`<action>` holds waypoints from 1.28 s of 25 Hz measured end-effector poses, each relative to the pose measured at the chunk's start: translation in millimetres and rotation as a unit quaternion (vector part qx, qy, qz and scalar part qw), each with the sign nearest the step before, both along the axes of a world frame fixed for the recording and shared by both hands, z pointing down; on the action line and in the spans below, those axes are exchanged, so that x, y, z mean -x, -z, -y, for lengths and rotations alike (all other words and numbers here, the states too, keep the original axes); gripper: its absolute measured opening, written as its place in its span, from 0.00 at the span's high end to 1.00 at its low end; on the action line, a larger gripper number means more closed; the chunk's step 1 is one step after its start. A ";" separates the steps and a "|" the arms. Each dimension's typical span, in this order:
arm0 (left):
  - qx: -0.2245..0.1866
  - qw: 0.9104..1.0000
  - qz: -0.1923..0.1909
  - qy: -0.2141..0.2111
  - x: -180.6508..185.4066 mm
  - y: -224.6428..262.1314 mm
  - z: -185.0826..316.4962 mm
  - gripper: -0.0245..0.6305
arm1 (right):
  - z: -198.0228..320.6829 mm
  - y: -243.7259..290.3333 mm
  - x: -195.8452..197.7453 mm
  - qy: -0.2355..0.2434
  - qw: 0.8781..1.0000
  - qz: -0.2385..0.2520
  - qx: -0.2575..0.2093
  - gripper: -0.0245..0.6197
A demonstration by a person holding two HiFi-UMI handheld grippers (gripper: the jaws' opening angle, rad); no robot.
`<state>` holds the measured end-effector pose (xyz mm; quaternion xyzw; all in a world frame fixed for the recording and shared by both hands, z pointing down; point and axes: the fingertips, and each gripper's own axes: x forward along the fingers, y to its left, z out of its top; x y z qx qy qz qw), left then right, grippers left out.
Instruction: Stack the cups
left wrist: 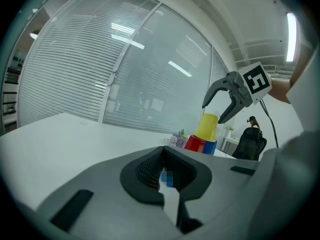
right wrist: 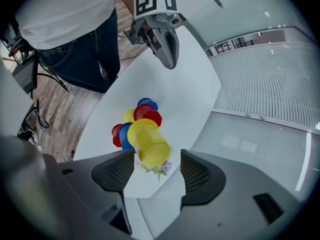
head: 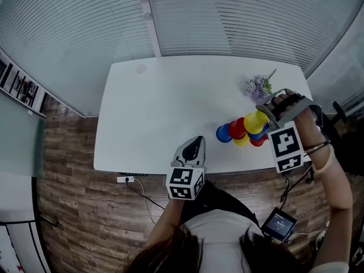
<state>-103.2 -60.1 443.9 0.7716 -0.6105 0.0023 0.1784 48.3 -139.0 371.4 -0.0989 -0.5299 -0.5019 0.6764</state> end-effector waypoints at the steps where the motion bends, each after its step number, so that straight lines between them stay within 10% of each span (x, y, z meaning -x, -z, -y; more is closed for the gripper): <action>1: -0.002 1.000 0.001 -0.003 -0.8 1.6 0.3 0.94 | -0.6 1.7 -0.9 -0.004 1.000 0.006 -0.002 0.48; 12: -0.025 0.999 0.016 -0.035 -2.1 27.1 -5.4 0.94 | -18.1 31.9 -4.2 -0.099 0.981 0.166 -0.018 0.55; 22: -0.026 0.998 0.045 -0.045 -1.3 42.5 -24.1 0.94 | -47.7 29.5 -5.2 -0.200 0.922 0.331 0.028 0.68; 32: -0.043 0.998 0.045 -0.031 -12.0 55.3 -35.3 0.94 | -60.9 31.4 -6.4 -0.284 0.799 0.527 0.065 0.85</action>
